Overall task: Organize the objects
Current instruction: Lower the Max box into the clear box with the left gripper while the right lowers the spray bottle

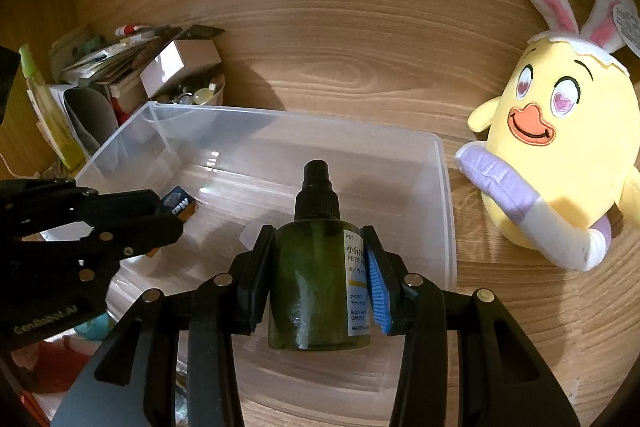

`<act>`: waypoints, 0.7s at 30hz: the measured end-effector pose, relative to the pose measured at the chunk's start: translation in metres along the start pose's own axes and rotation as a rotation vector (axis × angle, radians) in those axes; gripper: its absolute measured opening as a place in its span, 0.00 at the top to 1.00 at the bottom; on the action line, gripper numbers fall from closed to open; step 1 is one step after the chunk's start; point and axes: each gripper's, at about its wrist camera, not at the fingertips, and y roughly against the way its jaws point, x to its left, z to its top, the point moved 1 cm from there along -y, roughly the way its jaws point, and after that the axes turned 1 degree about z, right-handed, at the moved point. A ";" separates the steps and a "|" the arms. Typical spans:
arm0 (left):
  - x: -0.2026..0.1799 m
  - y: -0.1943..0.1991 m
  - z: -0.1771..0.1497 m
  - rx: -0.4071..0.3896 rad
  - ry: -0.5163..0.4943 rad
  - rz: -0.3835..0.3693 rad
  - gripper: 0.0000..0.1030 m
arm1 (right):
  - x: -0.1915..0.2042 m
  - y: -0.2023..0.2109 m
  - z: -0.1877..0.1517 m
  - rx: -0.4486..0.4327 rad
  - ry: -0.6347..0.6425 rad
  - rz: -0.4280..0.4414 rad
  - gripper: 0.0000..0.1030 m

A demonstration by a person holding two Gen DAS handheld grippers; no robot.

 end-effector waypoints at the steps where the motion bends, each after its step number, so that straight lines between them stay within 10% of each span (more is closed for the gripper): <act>1: -0.001 -0.002 0.000 0.005 -0.003 0.000 0.74 | 0.000 0.000 0.000 0.001 0.000 -0.001 0.63; 14: -0.004 -0.003 0.001 -0.002 -0.015 0.024 0.74 | 0.004 -0.001 0.000 0.010 0.016 -0.017 0.61; 21: -0.006 0.018 -0.004 -0.045 -0.026 0.033 0.61 | 0.007 0.013 0.001 -0.018 0.015 -0.022 0.44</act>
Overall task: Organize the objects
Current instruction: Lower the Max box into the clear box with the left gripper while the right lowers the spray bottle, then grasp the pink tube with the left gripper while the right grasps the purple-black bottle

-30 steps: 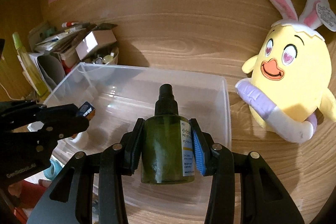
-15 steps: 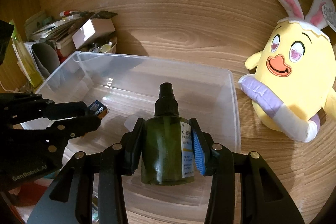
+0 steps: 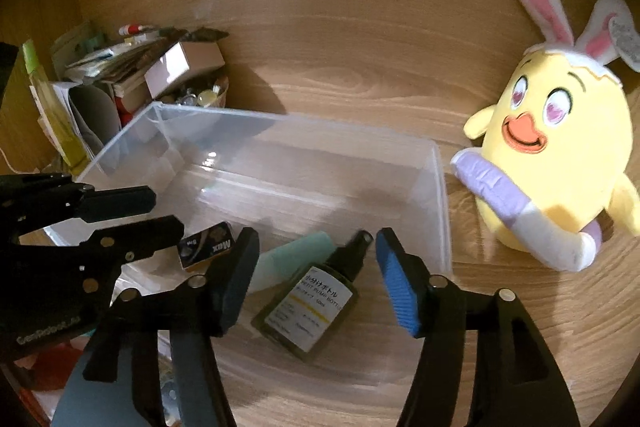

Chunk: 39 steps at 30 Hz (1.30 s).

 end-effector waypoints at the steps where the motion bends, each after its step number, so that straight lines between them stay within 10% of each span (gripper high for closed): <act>1: 0.000 0.005 -0.001 -0.010 0.000 0.002 0.57 | 0.000 0.003 0.000 -0.007 -0.001 -0.002 0.43; 16: 0.007 0.069 -0.027 -0.136 0.025 0.024 0.22 | 0.004 0.060 -0.018 -0.090 -0.017 -0.030 0.27; 39: -0.001 0.089 -0.118 -0.065 -0.013 0.010 0.16 | 0.033 0.078 -0.128 0.034 -0.139 0.040 0.23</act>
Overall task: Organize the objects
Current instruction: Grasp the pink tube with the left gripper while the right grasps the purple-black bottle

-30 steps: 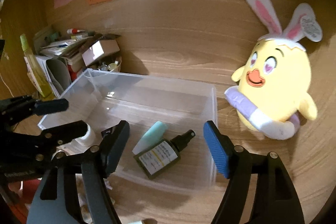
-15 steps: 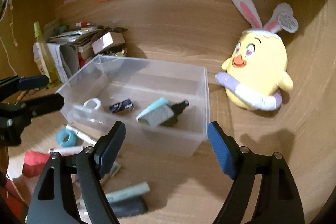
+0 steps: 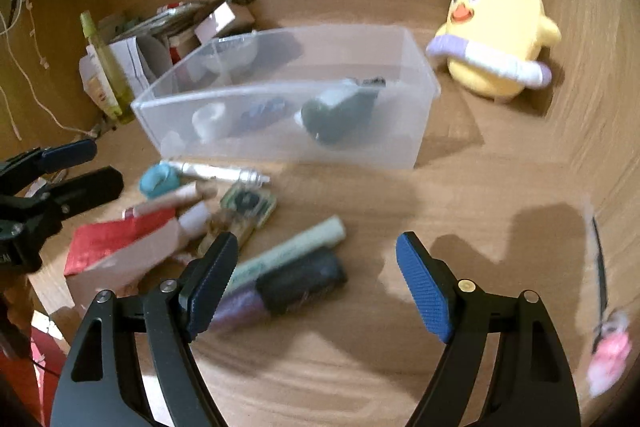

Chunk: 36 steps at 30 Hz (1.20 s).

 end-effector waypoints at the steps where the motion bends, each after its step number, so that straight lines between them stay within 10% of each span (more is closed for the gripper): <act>1: -0.003 -0.003 -0.003 0.010 -0.008 -0.005 0.16 | 0.001 0.000 -0.004 0.007 -0.004 0.005 0.23; 14: -0.020 -0.045 -0.007 0.158 -0.085 -0.035 0.35 | 0.005 -0.004 -0.024 0.040 -0.009 0.004 0.24; 21: -0.032 -0.052 -0.005 0.184 -0.145 -0.084 0.60 | -0.005 0.000 -0.025 0.034 -0.013 -0.001 0.43; 36: -0.037 -0.053 -0.011 0.196 -0.217 -0.065 0.61 | -0.017 0.001 -0.024 0.022 0.002 -0.024 0.77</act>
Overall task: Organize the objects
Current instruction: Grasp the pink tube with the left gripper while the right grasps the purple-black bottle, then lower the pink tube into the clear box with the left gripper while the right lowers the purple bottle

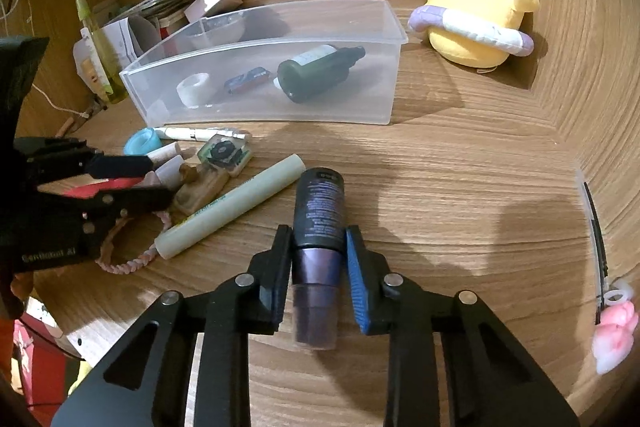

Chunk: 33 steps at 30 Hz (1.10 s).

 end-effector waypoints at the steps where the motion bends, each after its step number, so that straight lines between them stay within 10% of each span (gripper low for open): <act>1: 0.000 0.000 0.000 0.003 -0.003 0.005 0.69 | 0.000 0.000 0.000 -0.002 -0.002 0.003 0.77; 33: 0.050 0.088 0.049 -0.317 0.241 0.005 0.69 | -0.002 0.048 0.076 -0.235 0.025 0.023 0.77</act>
